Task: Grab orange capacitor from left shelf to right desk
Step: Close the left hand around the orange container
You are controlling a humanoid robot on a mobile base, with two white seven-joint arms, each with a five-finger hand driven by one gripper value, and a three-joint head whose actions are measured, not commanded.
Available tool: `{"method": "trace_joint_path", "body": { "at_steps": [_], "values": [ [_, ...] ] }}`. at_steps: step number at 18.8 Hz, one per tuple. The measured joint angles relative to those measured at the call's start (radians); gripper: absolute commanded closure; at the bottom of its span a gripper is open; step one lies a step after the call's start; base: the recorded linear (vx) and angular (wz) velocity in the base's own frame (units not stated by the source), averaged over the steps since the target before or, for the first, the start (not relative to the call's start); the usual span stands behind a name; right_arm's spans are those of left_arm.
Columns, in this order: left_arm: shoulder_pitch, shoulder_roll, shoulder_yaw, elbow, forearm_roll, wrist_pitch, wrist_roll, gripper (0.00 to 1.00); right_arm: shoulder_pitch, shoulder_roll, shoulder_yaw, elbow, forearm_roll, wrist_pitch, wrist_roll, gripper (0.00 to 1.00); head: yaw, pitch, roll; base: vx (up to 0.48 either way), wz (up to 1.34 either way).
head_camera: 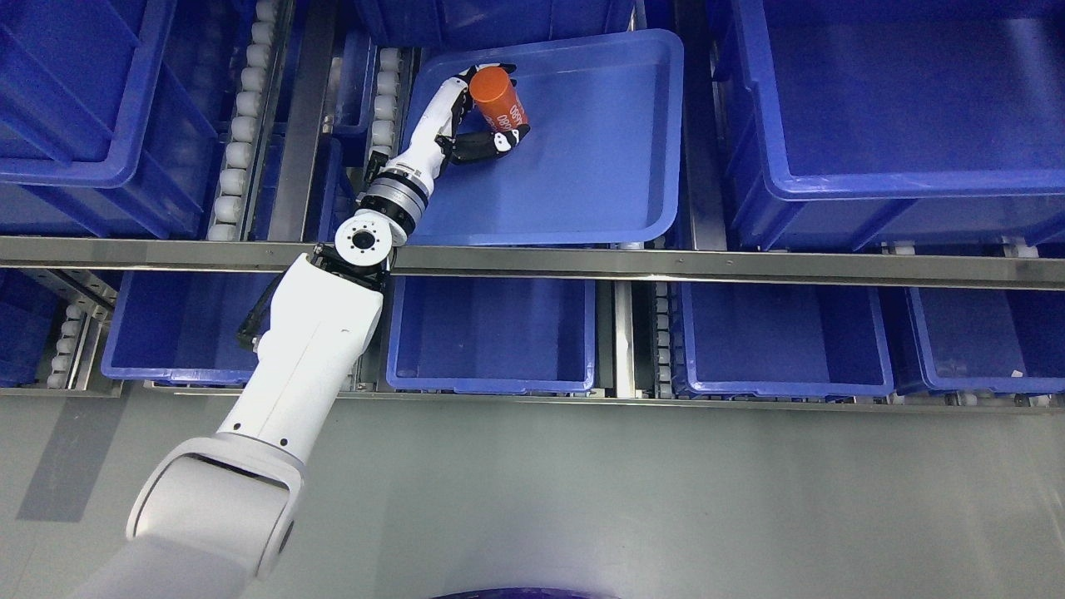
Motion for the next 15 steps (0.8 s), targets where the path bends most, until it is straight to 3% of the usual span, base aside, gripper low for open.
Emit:
{"method": "trace_joint_path", "body": {
  "at_steps": [2, 6, 8, 15],
  "values": [
    [-0.001, 0.000, 0.006, 0.015, 0.000, -0.017, 0.000, 0.71, -0.003, 0.000, 0.000, 0.000, 0.000, 0.001, 0.000, 0.00, 0.0000, 0.000, 0.000, -0.005, 0.00],
    [-0.002, 0.000, 0.018, 0.038, 0.000, -0.060, 0.001, 0.94, -0.005, 0.000, 0.000, 0.000, 0.000, 0.002, 0.000, 0.00, 0.0000, 0.000, 0.000, 0.000, 0.00],
    [-0.003, 0.000, 0.024, 0.048, 0.000, -0.088, 0.001, 0.99, -0.005, 0.000, 0.000, 0.000, 0.000, 0.002, 0.000, 0.00, 0.0000, 0.000, 0.000, 0.000, 0.00],
    [-0.008, 0.000, 0.049, 0.054, 0.000, -0.185, -0.002, 1.00, -0.006, 0.000, 0.000, 0.000, 0.000, -0.002, 0.000, 0.00, 0.0000, 0.000, 0.000, 0.000, 0.00]
  ]
}}
